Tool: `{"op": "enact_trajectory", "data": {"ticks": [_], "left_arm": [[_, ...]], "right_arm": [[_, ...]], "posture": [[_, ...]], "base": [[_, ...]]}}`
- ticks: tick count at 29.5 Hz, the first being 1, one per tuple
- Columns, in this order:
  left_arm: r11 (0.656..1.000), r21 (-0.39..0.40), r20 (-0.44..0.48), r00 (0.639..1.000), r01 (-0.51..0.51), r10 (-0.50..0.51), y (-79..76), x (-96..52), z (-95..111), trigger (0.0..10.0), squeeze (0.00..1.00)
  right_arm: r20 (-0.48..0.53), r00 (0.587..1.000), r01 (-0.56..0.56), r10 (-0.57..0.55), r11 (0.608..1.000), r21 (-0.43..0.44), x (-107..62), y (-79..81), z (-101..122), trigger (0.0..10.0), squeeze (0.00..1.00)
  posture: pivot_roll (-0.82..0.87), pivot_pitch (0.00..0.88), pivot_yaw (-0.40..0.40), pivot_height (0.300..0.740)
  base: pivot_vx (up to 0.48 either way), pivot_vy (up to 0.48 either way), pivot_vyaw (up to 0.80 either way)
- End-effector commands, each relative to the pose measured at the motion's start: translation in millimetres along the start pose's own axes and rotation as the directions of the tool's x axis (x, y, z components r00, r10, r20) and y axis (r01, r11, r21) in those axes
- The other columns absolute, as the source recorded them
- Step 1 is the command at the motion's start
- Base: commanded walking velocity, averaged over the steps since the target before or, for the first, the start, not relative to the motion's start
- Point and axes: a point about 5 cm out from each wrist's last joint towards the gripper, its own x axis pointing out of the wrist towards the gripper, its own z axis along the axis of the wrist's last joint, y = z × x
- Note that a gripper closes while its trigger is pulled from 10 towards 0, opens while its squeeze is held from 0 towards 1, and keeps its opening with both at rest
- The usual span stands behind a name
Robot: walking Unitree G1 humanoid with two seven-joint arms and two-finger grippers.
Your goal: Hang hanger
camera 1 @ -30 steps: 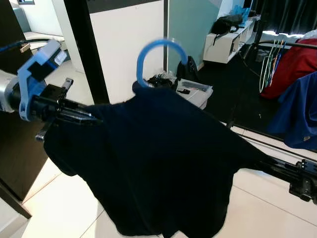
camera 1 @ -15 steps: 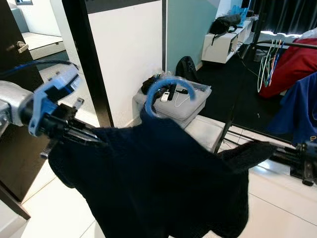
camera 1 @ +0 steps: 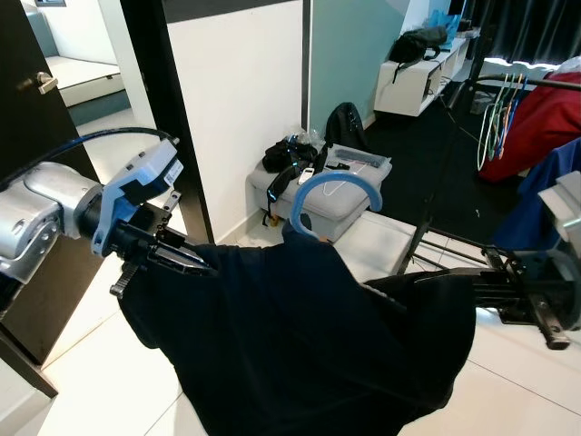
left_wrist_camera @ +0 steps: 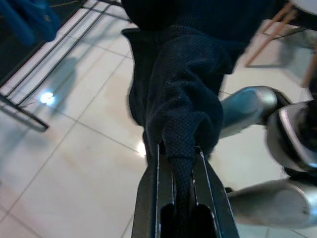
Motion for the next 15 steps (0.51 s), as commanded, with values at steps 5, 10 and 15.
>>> {"op": "enact_trajectory", "data": {"ticks": [5, 10, 15], "left_arm": [[0.999, 0.031, -0.008, 0.999, -0.037, 0.037, 2.0, -1.0, 1.5, 10.0, 0.00], [1.000, 0.013, -0.030, 0.999, 0.011, -0.011, -6.5, -3.7, -3.5, 10.0, 0.00], [0.995, 0.046, -0.023, 0.996, -0.090, 0.091, 4.1, -18.8, -0.1, 10.0, 0.00]], "right_arm": [[0.000, 0.999, -0.054, 0.054, 0.998, -0.027, 5.8, -2.8, 7.0, 0.0, 0.00], [-0.006, 0.999, -0.038, 0.038, 0.998, -0.042, 0.7, -10.8, 10.8, 0.0, 0.00], [-0.007, 1.000, 0.009, -0.009, 1.000, -0.029, -7.6, -10.2, 7.8, 0.0, 0.00]], "posture": [[-0.07, 0.000, 0.043, 0.740], [-0.06, 0.000, 0.037, 0.740], [-0.06, 0.000, 0.035, 0.740]], "base": [[0.000, 0.000, 0.00], [0.000, 0.000, 0.00], [0.000, 0.000, 0.00]]}}
